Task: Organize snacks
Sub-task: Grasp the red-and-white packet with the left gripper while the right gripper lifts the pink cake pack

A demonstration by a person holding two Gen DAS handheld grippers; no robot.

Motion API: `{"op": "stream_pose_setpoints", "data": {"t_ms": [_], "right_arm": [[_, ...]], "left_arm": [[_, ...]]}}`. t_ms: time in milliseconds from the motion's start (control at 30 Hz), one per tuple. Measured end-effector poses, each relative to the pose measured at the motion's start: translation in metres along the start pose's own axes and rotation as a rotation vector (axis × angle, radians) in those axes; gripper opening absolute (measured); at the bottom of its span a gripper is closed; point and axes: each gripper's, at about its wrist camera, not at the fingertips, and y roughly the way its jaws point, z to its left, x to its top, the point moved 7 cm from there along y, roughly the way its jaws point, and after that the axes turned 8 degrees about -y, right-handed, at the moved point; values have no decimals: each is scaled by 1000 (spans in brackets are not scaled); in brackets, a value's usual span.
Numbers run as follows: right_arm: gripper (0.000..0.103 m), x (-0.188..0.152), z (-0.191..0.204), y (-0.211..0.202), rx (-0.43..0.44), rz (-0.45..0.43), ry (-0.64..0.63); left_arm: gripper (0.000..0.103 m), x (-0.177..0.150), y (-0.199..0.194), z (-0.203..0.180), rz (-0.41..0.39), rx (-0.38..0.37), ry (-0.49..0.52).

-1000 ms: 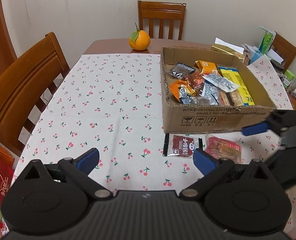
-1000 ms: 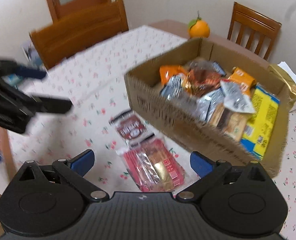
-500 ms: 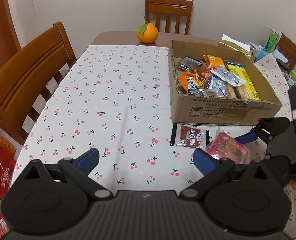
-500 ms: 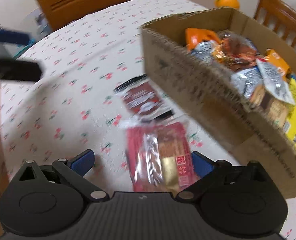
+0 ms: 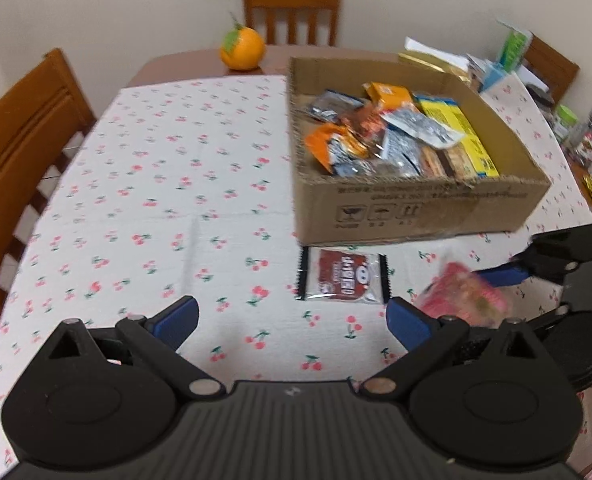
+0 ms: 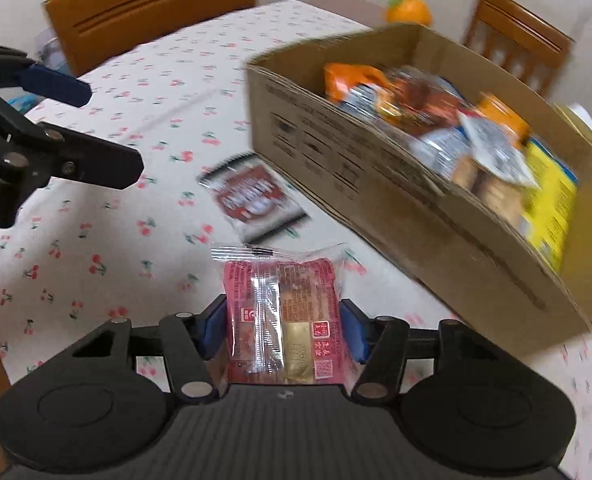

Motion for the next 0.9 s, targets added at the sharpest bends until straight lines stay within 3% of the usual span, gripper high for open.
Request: {"op": "stream_pose_setpoints", "data": {"t_ms": [167,300,367,567,733,800,900], "right_arm": [[64,-30,-26,-15,-102,32,121],[71,-51,-37,-23,-115,42,187],[82,-57,-38,-25,-116,41,199],[84,-66,-34,-24,-99,33,225],[85,-66,-34,-22,-97,27,235],[87,-65,-34,-22,-98,24,230],[89,-64,-33,-20,-82,23,223]], "left_arm": [[100,-1,29,-19,35,-45,63],[100,-3,55,-28,73,-58,90],[100,-3,65,-31,86,-56,98],[101,3,78,-37,54,-45,133],[92,4,77,-41,48,-47,124],[77,4,74,-42,37,-47,120],[74,6,74,-44,39,-45,116]]}}
